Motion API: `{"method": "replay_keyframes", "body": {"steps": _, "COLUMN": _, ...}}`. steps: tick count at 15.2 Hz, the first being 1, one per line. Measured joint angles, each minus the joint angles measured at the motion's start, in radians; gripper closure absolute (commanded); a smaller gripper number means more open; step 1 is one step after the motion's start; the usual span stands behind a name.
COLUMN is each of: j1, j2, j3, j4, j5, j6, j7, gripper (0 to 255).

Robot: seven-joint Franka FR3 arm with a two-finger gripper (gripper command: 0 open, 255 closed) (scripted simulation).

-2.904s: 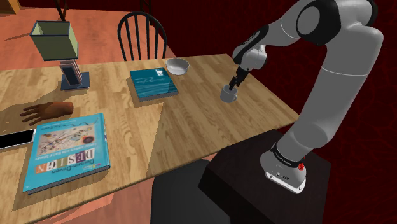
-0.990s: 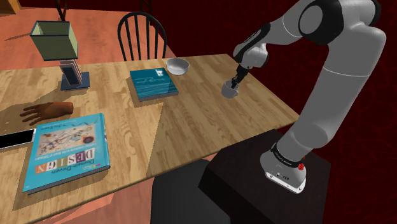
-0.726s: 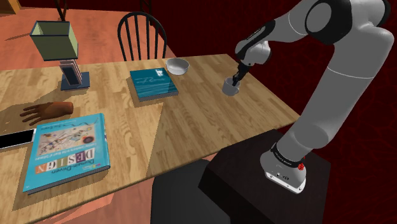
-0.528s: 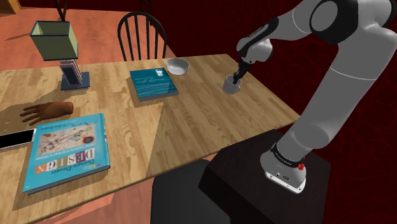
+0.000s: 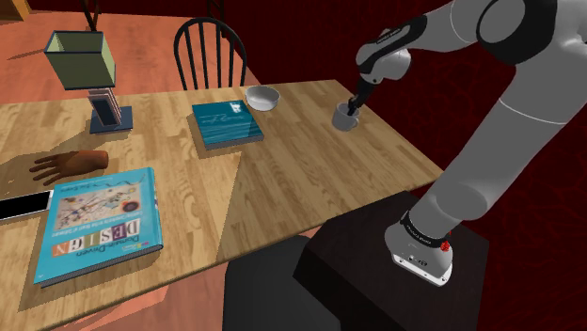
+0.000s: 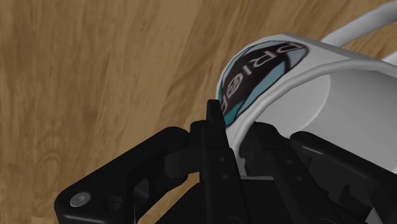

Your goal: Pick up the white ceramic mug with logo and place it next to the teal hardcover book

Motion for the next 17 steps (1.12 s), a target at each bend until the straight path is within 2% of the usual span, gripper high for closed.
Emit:
{"method": "replay_keyframes", "body": {"steps": 7, "j1": 0.01, "j2": -0.058, "j3": 0.0, "j4": 0.03, "j5": -0.058, "j6": -0.074, "j7": 0.058, "gripper": 255}}
{"method": "replay_keyframes", "body": {"steps": 17, "j1": 0.112, "j2": 0.067, "j3": 0.098, "j4": 0.183, "j5": -0.011, "j6": -0.098, "j7": 0.237, "gripper": 255}}
